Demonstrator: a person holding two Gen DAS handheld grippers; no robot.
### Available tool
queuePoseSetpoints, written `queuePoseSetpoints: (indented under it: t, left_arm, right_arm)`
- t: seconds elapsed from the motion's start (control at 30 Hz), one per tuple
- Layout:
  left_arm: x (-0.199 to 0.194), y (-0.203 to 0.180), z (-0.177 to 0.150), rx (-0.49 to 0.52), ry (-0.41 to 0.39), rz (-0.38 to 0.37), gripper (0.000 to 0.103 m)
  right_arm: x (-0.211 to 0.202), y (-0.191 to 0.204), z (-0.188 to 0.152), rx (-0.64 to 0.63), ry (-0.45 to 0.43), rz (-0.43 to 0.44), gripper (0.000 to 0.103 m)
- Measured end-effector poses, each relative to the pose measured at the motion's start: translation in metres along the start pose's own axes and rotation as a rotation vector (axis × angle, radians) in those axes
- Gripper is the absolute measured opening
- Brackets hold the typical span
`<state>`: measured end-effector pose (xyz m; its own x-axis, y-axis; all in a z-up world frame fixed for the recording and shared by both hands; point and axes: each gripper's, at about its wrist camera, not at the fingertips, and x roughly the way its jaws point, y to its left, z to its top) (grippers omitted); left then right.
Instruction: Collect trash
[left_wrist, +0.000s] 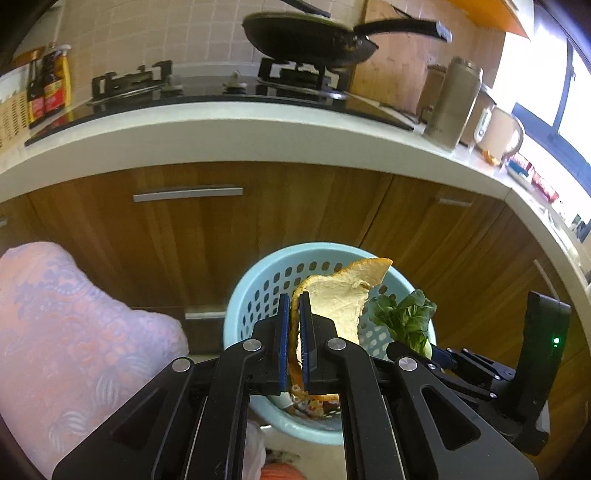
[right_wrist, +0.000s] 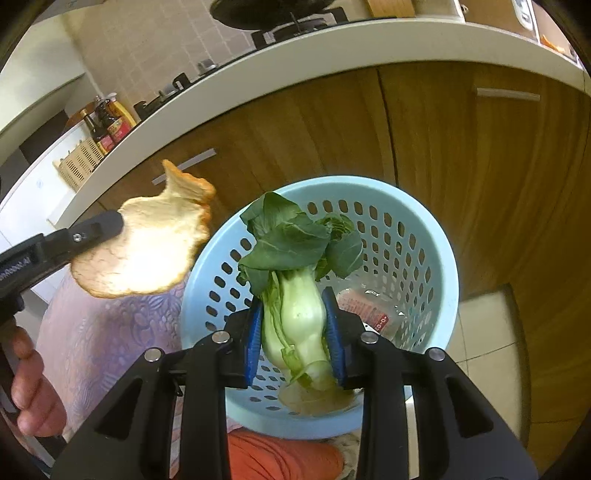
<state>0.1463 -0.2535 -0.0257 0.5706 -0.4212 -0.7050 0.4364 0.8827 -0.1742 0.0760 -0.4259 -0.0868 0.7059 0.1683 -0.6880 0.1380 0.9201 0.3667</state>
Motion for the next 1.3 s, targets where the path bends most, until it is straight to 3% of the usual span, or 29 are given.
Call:
queuePoseSetpoints:
  t: [0.13,0.2,0.23,0.27,0.43,0.5,0.53,0.67,0.9,1.03,1.17,1.3]
  left_arm:
    - [0.016,-0.006,0.002,0.004,0.018,0.004,0.005]
    - [0.022,-0.006,0.002,0.002,0.025,0.002,0.006]
    - [0.024,-0.006,0.003,0.001,0.027,0.004,0.007]
    - [0.027,-0.006,0.002,0.001,0.029,0.004,0.007]
    - [0.04,-0.006,0.001,-0.002,0.056,-0.003,0.008]
    - [0.043,-0.006,-0.001,0.003,0.069,0.0,0.027]
    - [0.043,-0.006,-0.002,0.002,0.072,0.013,0.048]
    - [0.03,0.0,-0.003,0.0,0.043,0.007,0.052]
    - [-0.024,0.014,-0.007,-0.031,-0.041,-0.008,0.054]
    - [-0.07,0.023,-0.018,-0.044,-0.122,0.002,0.067]
    - [-0.116,0.031,-0.033,-0.044,-0.217,0.057,0.076]
    - [-0.151,0.041,-0.056,-0.03,-0.322,0.166,0.084]
  right_arm:
    - [0.01,-0.008,0.001,0.029,0.022,-0.008,0.03]
    - [0.013,-0.013,0.002,0.047,0.029,-0.003,0.042]
    - [0.013,-0.014,0.002,0.058,0.021,0.0,0.054]
    - [0.011,-0.015,0.002,0.061,0.011,0.002,0.058]
    - [0.006,-0.02,0.004,0.072,-0.003,-0.004,0.058]
    - [0.003,-0.023,0.003,0.087,-0.004,0.007,0.058]
    - [0.001,-0.023,0.003,0.089,-0.006,0.011,0.058]
    - [-0.007,-0.017,0.004,0.072,-0.022,0.007,0.058]
    - [-0.041,0.02,0.005,0.005,-0.08,0.02,0.058]
    - [-0.069,0.047,0.004,-0.046,-0.132,0.032,0.058]
    - [-0.095,0.075,-0.002,-0.09,-0.193,0.021,0.064]
    - [-0.107,0.101,-0.013,-0.11,-0.231,0.005,0.069]
